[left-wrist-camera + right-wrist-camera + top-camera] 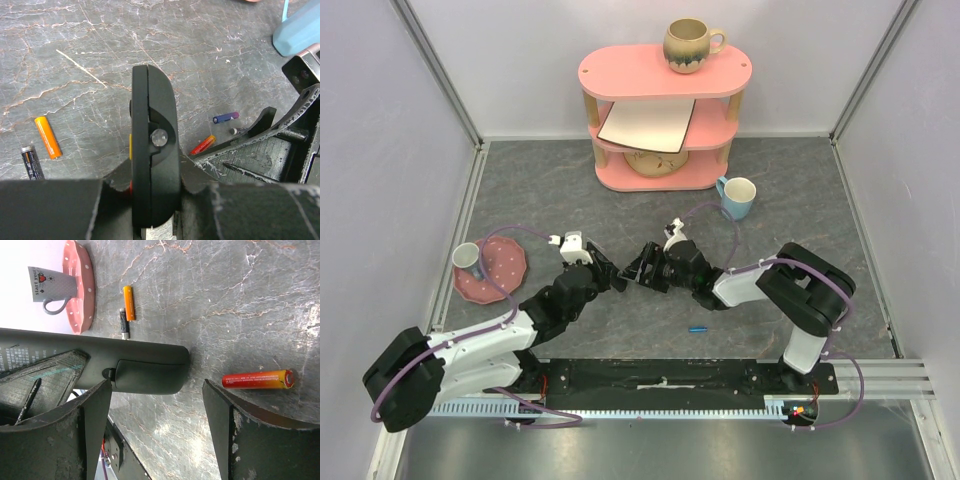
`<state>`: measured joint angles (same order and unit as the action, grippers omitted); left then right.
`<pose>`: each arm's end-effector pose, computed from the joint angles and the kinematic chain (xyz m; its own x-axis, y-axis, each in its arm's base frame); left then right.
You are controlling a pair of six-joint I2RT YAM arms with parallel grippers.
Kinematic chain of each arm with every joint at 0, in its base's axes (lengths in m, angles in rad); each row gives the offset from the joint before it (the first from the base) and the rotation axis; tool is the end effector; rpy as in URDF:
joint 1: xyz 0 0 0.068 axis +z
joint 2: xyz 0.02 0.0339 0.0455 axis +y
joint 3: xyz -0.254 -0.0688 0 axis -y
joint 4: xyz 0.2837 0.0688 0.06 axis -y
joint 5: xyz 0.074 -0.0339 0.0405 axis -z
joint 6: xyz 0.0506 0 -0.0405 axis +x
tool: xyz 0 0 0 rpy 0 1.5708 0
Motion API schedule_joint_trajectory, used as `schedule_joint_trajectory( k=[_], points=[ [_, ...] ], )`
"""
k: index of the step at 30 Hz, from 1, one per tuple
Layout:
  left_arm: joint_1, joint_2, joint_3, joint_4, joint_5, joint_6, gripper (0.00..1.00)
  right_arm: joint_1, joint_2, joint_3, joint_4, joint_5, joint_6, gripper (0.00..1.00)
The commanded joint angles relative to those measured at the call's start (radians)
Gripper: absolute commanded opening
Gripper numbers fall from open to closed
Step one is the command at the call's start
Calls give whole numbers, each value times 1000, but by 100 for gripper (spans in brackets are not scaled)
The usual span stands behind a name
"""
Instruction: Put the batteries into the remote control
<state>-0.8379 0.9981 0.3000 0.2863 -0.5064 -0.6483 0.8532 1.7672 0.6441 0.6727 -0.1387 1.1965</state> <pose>0.1832 -0.1669 0.1433 -0.4264 -0.3156 -0.8477 0.1194 0.9093 -0.3986 0.2303 0.2745 0.0788 -0.8753 0.3990 -0.2731 -0.0363 0.5091 0.8599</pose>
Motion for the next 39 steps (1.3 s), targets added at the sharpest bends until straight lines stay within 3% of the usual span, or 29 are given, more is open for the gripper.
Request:
schedule_joint_trajectory(
  k=[1,25,32,39],
  points=[
    [-10,8,-16,-113,-17,50,2,-5,21,35,16,-7,-5,81],
    [-26,0,-24,-93,-23,58,2,-5,60,69,-18,-4,14,78],
    [-30,-9,-25,-78,-30,67,2,-5,84,180,-323,16,-75,66],
    [-33,-9,-25,-67,-30,65,2,-5,106,166,-380,17,-86,59]
  ],
)
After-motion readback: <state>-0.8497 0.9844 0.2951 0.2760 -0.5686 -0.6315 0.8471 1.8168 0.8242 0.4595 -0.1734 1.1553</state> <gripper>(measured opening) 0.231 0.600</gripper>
